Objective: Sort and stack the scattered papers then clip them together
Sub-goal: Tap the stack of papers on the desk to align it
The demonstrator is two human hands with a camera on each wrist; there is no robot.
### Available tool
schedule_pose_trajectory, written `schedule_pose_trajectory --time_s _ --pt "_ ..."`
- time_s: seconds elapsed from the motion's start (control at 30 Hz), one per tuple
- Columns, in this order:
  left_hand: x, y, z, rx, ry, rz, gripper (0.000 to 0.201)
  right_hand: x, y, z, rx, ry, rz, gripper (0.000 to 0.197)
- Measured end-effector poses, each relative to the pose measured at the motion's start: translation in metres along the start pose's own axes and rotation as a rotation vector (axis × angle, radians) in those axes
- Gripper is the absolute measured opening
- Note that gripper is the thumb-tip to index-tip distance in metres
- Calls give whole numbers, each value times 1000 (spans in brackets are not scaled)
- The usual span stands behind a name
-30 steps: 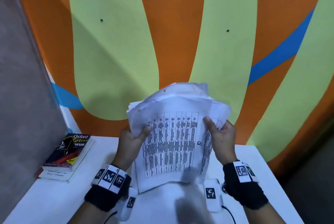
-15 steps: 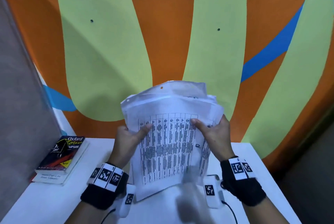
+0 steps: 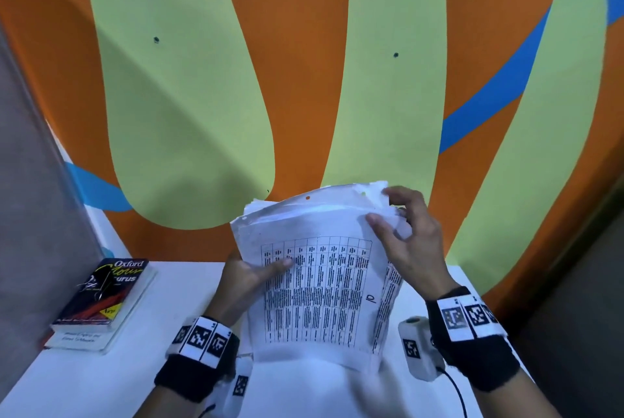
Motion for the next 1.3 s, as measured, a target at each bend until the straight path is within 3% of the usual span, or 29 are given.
schedule_pose_trajectory --time_s 0.1,0.2,0.47,0.53,0.63,0.7,0.77,0.87,0.93,1.0,1.03,1.1,1.13,1.2,1.3 --pt "1 -2 2 -26 28 1 76 -4 -9 9 113 -110 -22 38" --pt "0 -8 9 -44 3 20 75 -5 -21 15 52 -129 -8 8" --pt "4 -6 1 -5 3 12 56 -12 3 -25 290 -302 -81 5" --pt "8 -6 -1 47 -2 -19 41 -10 14 -35 350 -387 -109 22" --pt "6 -7 2 60 -30 -88 63 -6 35 -55 424 -570 -62 78" --pt "2 -8 1 89 -21 -94 70 3 55 -66 510 -563 54 94" --pt "2 -5 -3 89 -17 -69 72 14 71 -68 595 -498 151 81" --pt "3 -6 -9 125 -41 -53 70 20 63 -55 569 -367 146 10" --pt "0 -11 -12 155 -27 -77 67 20 51 -46 490 -312 94 26" --pt "-5 -14 -17 153 46 -96 61 20 44 -42 443 -315 67 9" --pt "-6 -12 -19 147 89 -99 62 22 45 -41 443 -338 82 13" --pt "-5 -5 -19 104 115 -103 55 28 53 -43 502 -386 102 42" --pt "-1 -1 -19 98 108 -92 53 31 58 -42 528 -373 105 45" --pt "5 6 -11 87 65 -98 44 36 68 -43 521 -326 101 34" --pt "2 2 -5 14 37 -151 62 37 66 -42 502 -304 76 26"
Point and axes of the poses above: each hand's wrist, its own y-axis away from the middle knuckle, its own x-axis out of the palm, z = x × y, the point moved 3 cm from there along -y, towards the middle knuckle, and after that the axes turned 1 degree about -x, right-handed, at the moved point
